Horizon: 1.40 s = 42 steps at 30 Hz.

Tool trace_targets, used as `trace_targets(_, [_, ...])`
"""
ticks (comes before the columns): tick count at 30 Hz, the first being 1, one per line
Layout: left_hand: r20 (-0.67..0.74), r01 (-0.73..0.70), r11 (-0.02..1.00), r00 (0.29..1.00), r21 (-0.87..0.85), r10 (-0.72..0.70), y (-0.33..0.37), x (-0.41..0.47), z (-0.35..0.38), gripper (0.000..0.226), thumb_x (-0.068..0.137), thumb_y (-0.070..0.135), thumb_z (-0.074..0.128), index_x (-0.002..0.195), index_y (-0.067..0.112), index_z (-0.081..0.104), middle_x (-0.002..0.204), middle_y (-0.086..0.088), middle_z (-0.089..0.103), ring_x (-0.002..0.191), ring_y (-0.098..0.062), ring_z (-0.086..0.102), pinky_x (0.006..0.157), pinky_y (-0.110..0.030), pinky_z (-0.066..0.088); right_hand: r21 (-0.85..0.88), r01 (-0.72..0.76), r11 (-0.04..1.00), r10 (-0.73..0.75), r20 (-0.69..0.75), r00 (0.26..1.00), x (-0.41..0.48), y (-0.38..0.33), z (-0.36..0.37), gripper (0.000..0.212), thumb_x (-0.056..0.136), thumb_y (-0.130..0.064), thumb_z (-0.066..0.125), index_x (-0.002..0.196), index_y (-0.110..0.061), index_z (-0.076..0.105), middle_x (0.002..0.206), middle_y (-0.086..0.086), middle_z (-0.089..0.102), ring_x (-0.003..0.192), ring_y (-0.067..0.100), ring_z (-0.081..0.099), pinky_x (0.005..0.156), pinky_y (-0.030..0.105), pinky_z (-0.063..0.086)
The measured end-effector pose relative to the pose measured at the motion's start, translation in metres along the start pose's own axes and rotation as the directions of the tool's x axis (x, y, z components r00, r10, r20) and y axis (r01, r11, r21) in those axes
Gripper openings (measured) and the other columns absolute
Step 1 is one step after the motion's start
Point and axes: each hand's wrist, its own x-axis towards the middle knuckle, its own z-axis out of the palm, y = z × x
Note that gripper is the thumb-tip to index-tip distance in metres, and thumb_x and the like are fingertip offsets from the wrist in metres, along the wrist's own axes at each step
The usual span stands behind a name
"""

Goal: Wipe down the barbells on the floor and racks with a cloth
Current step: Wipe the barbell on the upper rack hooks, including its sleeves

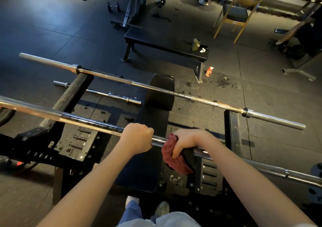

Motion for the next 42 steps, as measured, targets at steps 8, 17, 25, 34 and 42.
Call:
trace_targets(8, [-0.026,0.012,1.000,1.000,0.005,-0.012,0.001,0.001,0.004,0.028,0.094,0.046,0.047,0.079,0.023,0.039,0.067,0.008,0.046,0.055,-0.007,0.044,0.053,-0.022,0.032,-0.429,-0.246,0.869,-0.246,-0.806,0.538,0.020,-0.003,0.072,0.022,0.085,-0.040,0.066,0.083,-0.019,0.057,0.075,0.000,0.059,0.063,0.017,0.058,0.054,0.028,0.043])
trace_targets(17, [-0.079,0.029,0.998,0.997,0.063,-0.024,0.004,-0.005,0.004,0.025,0.095,0.042,0.046,0.079,0.023,0.045,0.070,0.007,0.051,0.057,-0.011,0.049,0.057,-0.025,0.035,-0.420,-0.219,0.881,-0.312,-0.862,0.399,0.028,-0.009,0.088,0.024,0.088,-0.039,0.064,0.078,-0.019,0.056,0.071,0.000,0.057,0.060,0.017,0.058,0.053,0.029,0.043])
trace_targets(25, [-0.121,0.043,0.997,0.992,0.060,-0.036,0.007,-0.006,0.003,0.026,0.094,0.044,0.046,0.089,0.020,0.055,0.074,0.006,0.054,0.060,-0.013,0.049,0.060,-0.026,0.040,-0.266,-0.096,0.959,-0.065,-0.537,0.841,0.018,-0.019,0.047,0.021,0.085,-0.038,0.063,0.098,-0.023,0.060,0.088,-0.001,0.063,0.079,0.015,0.061,0.078,0.035,0.056])
trace_targets(34, [-0.135,-0.042,0.999,0.990,-0.027,0.038,0.001,-0.009,0.006,0.017,0.089,0.036,0.058,0.083,0.021,0.052,0.068,0.008,0.050,0.057,-0.010,0.045,0.061,-0.025,0.036,-0.367,-0.217,0.905,-0.300,-0.910,0.288,0.038,-0.012,0.091,0.025,0.093,-0.038,0.058,0.075,-0.021,0.056,0.067,-0.001,0.056,0.054,0.016,0.056,0.050,0.029,0.044])
trace_targets(42, [0.386,0.033,0.999,0.922,-0.029,-0.019,-0.075,-0.002,-0.017,0.063,0.074,0.054,0.070,0.126,0.023,0.051,0.121,0.002,0.056,0.112,-0.019,0.055,0.096,-0.041,0.042,-0.377,-0.266,0.887,-0.340,-0.924,0.174,0.043,-0.011,0.095,0.031,0.070,-0.036,0.083,0.064,-0.018,0.057,0.056,0.000,0.054,0.043,0.018,0.052,0.045,0.025,0.035])
